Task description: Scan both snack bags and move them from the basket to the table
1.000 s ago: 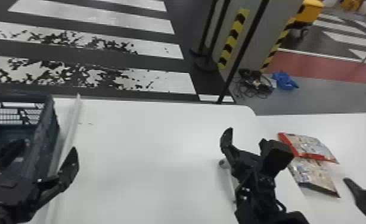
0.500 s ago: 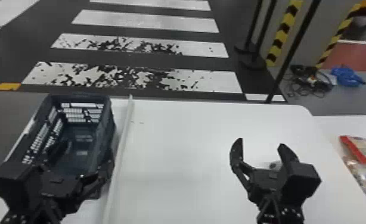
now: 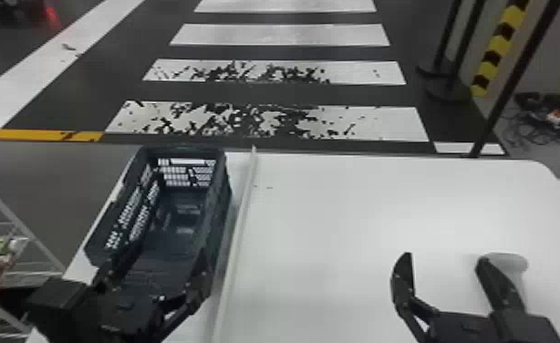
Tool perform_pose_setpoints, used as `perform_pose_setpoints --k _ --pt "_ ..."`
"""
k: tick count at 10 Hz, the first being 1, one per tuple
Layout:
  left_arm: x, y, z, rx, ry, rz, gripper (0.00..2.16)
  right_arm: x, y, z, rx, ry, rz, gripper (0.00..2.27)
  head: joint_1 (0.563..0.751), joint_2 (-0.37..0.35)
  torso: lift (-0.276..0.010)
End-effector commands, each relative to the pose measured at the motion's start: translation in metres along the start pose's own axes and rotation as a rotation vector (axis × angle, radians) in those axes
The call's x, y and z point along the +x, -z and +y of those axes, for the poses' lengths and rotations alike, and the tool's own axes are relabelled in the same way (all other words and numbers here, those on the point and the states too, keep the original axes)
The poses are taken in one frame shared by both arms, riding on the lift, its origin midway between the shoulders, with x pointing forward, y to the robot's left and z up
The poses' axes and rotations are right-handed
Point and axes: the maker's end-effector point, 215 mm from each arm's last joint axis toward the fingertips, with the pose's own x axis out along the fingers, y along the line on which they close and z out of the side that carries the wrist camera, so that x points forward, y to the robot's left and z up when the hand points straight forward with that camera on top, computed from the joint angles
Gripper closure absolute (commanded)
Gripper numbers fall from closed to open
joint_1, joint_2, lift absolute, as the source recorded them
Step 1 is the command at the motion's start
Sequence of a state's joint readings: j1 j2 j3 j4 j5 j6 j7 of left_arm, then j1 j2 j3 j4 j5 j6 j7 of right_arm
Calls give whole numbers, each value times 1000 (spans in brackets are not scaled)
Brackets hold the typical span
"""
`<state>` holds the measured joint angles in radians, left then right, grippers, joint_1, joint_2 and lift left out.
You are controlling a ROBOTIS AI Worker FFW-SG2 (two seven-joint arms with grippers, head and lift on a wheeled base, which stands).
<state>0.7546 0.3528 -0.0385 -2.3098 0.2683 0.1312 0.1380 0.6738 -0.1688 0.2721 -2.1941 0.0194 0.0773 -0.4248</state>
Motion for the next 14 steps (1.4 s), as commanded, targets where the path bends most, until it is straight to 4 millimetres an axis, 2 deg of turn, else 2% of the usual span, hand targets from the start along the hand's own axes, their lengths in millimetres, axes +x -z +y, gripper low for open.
perform_pose_setpoints --k 1,2,5,8,14 --pt "-16 16 -9 -8 11 40 53 -23 5 -4 3 -6 -1 60 695 63 -98" --pt "-23 30 -13 4 14 69 53 -38 8 -6 -4 -6 -3 60 695 61 -98" --pt "-39 34 -11 -12 -7 62 53 -71 15 -9 14 -11 4 60 695 53 -98" --pt "-41 37 -9 -20 -14 54 53 -74 14 -9 20 -11 -5 60 695 66 -98" --pt "-31 38 -4 -24 -18 47 53 -75 19 -8 27 -6 -9 63 695 71 -98"
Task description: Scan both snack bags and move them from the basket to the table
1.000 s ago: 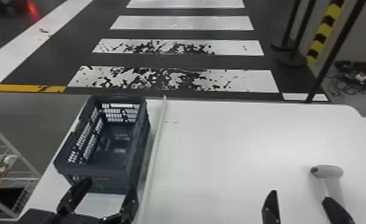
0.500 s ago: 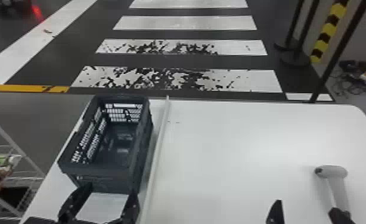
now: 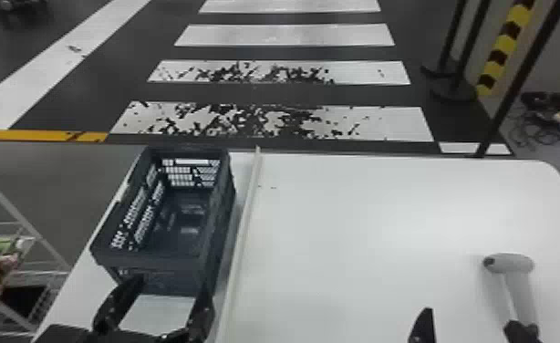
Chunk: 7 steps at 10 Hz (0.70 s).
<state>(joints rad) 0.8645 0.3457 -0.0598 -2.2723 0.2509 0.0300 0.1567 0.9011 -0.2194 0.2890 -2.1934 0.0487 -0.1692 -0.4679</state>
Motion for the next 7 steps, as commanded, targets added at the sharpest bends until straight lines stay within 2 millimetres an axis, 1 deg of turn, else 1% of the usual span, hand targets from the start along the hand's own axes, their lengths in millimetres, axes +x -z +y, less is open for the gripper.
perform_pose_setpoints --k 1,7 --pt "1 0 0 -1 -1 0 53 -1 1 1 4 -2 -2 63 695 74 -98" --pt "3 2 5 -4 -8 -2 53 -3 -6 10 28 -21 -30 63 695 97 -98"
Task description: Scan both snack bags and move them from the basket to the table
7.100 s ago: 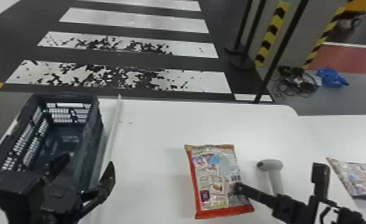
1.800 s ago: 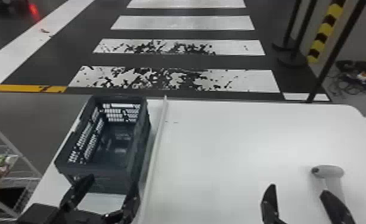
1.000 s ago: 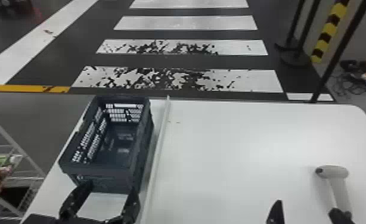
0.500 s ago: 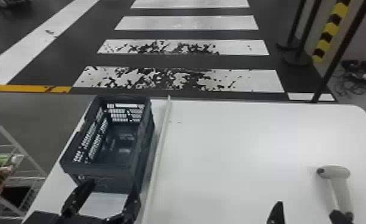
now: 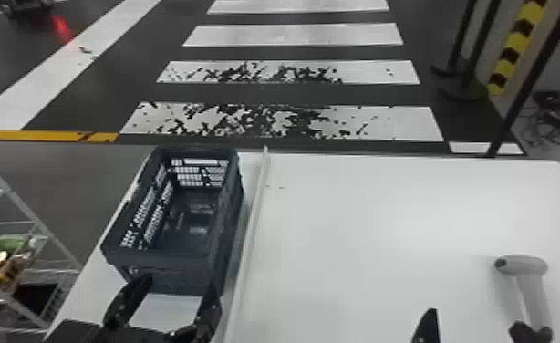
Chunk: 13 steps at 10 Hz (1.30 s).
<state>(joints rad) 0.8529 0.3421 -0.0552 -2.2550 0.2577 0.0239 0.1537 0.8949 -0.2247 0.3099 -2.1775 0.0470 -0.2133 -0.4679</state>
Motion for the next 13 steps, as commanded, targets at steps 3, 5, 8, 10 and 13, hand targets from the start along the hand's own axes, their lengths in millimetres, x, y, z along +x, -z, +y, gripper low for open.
perform_pose_setpoints --k 3,5,8,10,13 --pt "0 0 0 -3 -2 0 53 -3 -2 0 7 -5 -11 63 695 101 -98" --pt "0 0 0 -4 -4 0 53 -5 -4 2 17 -8 -15 63 695 101 -98" --pt "-1 1 1 -6 -7 2 53 -7 -4 2 20 -8 -12 63 695 105 -98" --pt "-1 1 0 -9 -6 2 53 -10 -5 4 25 -16 -13 63 695 107 -98" --pt "-2 0 0 -11 -8 -4 53 -12 -7 7 31 -25 -18 63 695 114 -98"
